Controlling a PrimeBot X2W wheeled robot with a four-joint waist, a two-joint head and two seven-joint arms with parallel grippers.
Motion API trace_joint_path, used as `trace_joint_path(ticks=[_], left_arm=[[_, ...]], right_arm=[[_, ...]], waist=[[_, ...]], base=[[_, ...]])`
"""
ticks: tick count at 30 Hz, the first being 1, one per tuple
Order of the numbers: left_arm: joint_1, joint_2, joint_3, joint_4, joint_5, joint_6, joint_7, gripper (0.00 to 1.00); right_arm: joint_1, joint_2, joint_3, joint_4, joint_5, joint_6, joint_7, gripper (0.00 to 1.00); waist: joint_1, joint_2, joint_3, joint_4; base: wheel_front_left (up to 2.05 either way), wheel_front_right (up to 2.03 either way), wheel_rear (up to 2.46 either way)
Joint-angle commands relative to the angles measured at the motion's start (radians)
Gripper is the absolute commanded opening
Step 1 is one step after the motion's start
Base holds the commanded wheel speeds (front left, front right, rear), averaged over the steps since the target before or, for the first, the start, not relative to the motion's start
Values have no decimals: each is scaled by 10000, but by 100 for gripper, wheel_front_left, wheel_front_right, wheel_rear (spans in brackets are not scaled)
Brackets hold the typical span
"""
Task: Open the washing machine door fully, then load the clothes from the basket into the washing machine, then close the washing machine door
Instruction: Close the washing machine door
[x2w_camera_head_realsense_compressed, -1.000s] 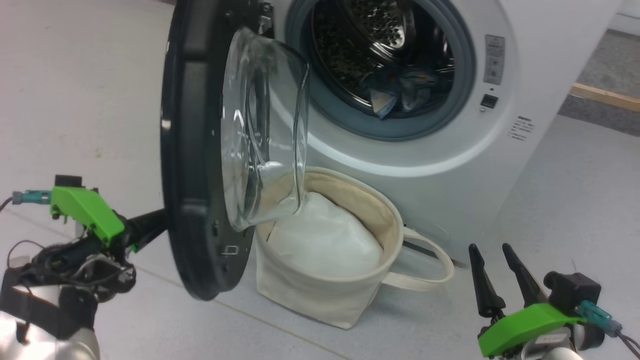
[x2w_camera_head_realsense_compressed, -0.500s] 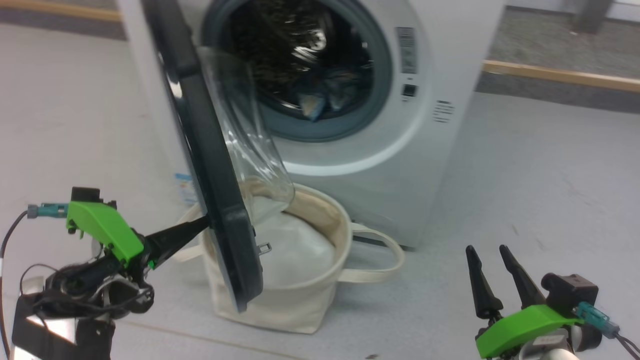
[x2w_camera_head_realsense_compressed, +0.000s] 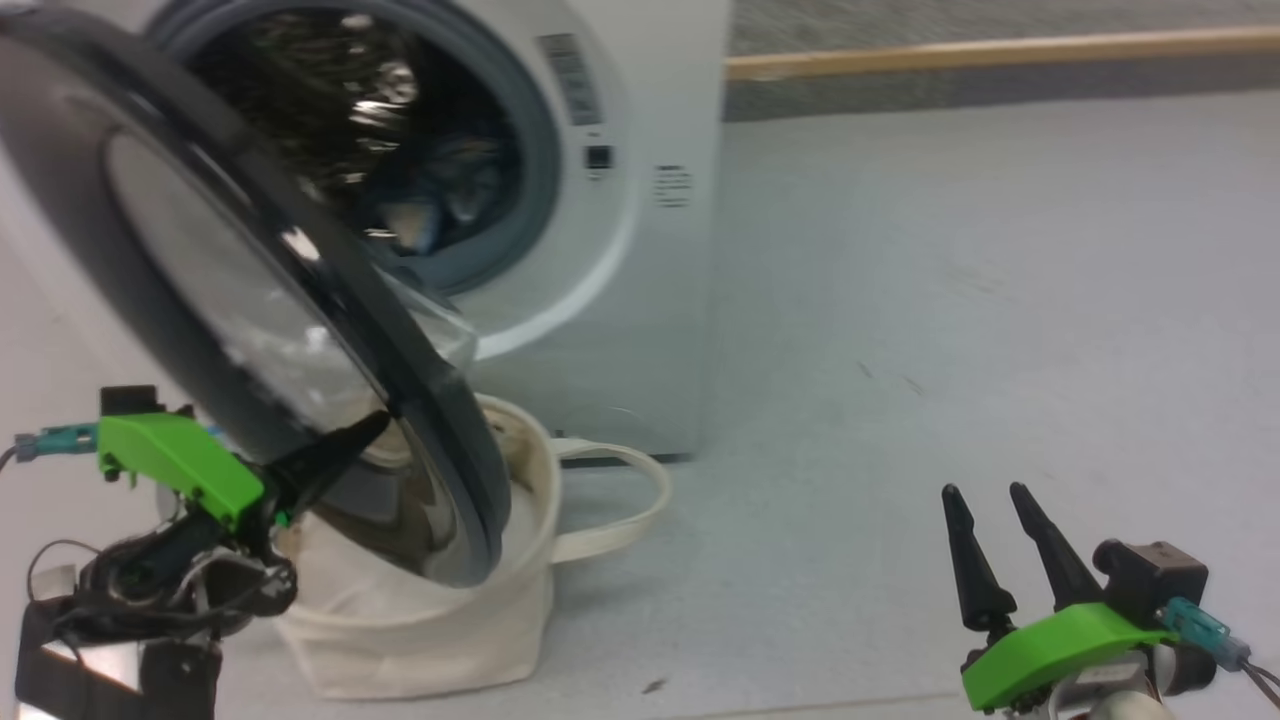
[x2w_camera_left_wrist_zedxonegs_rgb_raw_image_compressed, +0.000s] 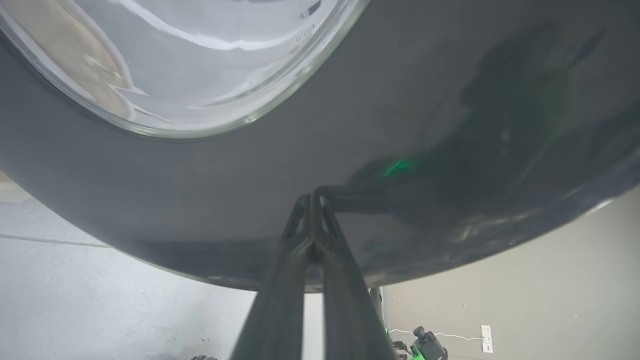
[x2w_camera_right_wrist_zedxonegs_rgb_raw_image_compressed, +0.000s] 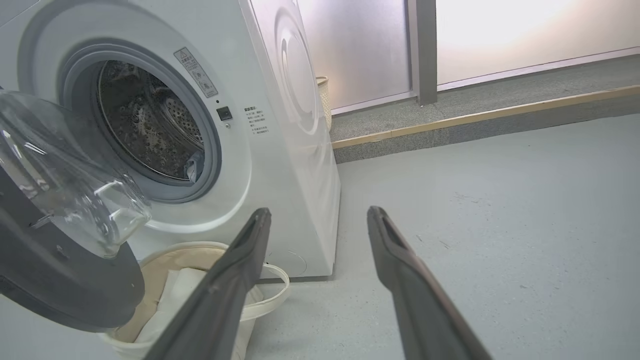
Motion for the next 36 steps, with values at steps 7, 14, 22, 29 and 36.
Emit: trace_joint_path(ticks=[7, 14, 22, 29, 36], left_arm=[[-1039, 547, 786, 318, -173, -311, -630, 0], [-1420, 705, 958, 1008, -201, -687, -1057, 0], [-1501, 707, 791, 1536, -68, -1080, -1255, 0], [-1123, 755, 474, 1732, 452, -1578, -1754, 100], [-987, 796, 398, 1793, 546, -1891, -2072, 100]], right_arm=[[-616, -138, 96, -368, -132, 6, -124, 100], [-684, -146, -3, -383, -150, 6, -124, 100], [-679, -136, 58, -398, -125, 6, -124, 100], [-665, -182, 130, -396, -60, 6, -124, 100], [-677, -218, 184, -374, -39, 6, -124, 100]], waist=[[0, -1, 419, -1620], [0, -1, 515, -1979], [0, -1, 338, -1278], [0, -1, 162, -146], [0, -1, 79, 814]], base=[[0, 0, 0], [0, 0, 0], [0, 0, 0], [0, 0, 0], [0, 0, 0]])
